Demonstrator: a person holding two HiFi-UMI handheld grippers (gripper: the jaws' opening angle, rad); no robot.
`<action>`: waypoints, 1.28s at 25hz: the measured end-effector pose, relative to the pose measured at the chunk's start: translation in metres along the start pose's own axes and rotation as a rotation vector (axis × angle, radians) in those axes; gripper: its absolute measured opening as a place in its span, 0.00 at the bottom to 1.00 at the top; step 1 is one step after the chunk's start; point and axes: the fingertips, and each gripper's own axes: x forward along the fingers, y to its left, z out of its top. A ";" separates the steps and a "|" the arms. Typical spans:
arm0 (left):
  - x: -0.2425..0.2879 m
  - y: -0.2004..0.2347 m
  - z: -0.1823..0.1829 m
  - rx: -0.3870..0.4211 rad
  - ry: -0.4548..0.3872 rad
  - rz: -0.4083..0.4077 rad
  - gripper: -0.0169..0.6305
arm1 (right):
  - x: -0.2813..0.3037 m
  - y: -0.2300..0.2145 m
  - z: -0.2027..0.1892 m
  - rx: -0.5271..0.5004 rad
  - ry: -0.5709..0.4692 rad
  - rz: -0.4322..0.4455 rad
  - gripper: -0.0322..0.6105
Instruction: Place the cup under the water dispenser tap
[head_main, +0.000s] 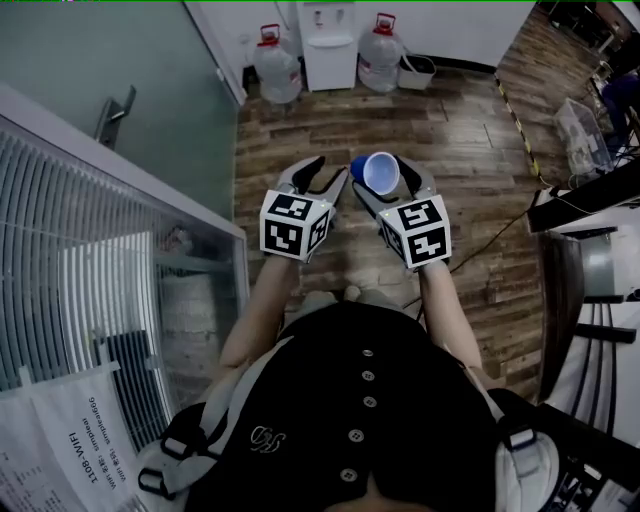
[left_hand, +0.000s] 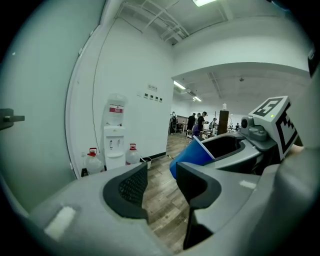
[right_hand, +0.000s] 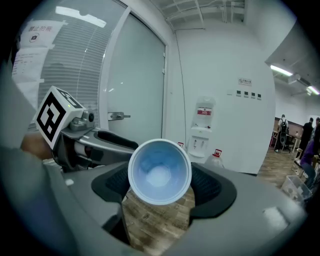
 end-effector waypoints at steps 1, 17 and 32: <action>0.000 0.001 0.000 0.000 0.000 0.002 0.29 | 0.000 0.000 0.000 0.000 0.000 0.000 0.61; 0.026 -0.010 0.001 -0.024 -0.005 0.022 0.29 | -0.002 -0.031 -0.006 -0.007 -0.016 0.042 0.61; 0.099 0.051 0.016 -0.040 -0.001 0.031 0.29 | 0.071 -0.098 -0.005 0.045 0.033 0.019 0.61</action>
